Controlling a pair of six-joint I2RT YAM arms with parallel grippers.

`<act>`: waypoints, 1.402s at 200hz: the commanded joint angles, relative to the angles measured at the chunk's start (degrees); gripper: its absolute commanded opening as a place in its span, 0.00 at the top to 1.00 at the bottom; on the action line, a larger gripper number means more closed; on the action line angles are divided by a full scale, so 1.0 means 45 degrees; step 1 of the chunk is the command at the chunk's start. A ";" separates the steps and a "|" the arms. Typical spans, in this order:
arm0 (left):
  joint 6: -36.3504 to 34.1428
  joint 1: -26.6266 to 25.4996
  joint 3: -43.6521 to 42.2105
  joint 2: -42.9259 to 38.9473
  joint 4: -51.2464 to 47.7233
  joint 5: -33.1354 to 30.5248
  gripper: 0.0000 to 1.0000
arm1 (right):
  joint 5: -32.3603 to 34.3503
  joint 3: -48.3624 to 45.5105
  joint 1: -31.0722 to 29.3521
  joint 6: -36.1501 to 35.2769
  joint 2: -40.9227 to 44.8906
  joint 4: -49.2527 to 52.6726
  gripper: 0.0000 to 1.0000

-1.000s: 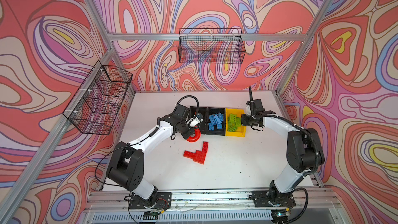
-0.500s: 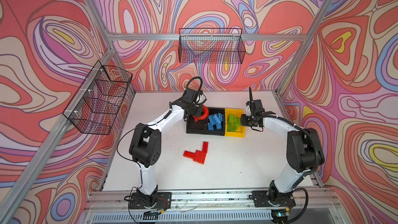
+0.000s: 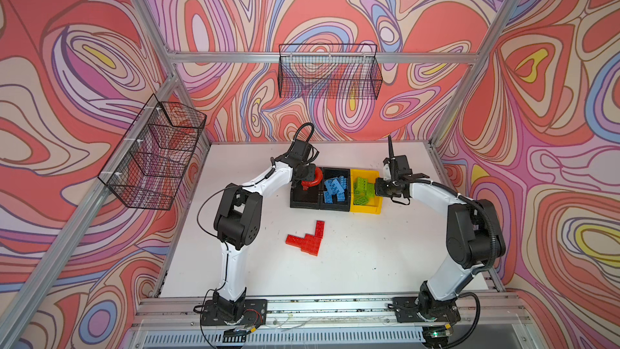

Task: Sort the legos into containers by color
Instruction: 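Carry the red pieces into the red black compartment and release, then move the left gripper down to the remaining red bricks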

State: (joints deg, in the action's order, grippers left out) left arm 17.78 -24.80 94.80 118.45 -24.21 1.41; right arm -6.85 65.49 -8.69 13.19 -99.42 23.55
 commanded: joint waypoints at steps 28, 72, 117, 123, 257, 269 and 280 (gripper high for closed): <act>0.0702 0.0188 0.0013 0.0308 0.0214 -0.0112 0.51 | -0.0313 -0.0139 -0.0023 0.0075 0.0544 -0.0605 0.97; 0.0081 0.0184 -0.0473 -0.0525 0.1089 0.0109 0.37 | -0.0314 -0.0239 -0.0023 0.0097 0.0598 -0.0623 0.97; -0.0843 0.0179 -0.1529 -0.2771 0.0935 -0.0317 0.39 | -0.0197 -0.0346 -0.0015 0.0038 0.0665 -0.0544 0.96; -0.1061 0.0159 -0.1777 -0.3110 0.0807 -0.0258 0.39 | -0.0199 -0.0351 -0.0024 0.0047 0.0667 -0.0558 0.96; -0.9830 -0.0823 -1.0587 -0.9867 -0.2086 0.2876 0.36 | -0.0567 -0.0668 -0.0032 -0.0079 0.0462 -0.0795 0.96; -1.0202 -0.1095 -1.0546 -0.9348 -0.2110 0.2593 0.36 | -0.0587 -0.0648 -0.0022 -0.0128 0.0471 -0.0799 0.97; -1.0577 -0.1502 -1.0509 -0.8839 -0.2082 0.2245 0.36 | -0.0604 -0.0667 -0.0021 -0.0176 0.0474 -0.0818 0.97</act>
State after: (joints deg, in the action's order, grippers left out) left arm -22.35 -28.95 48.10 74.50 -31.88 13.45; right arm -7.62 63.51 -8.69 13.54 -98.41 21.69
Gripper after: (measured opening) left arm 0.639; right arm 0.109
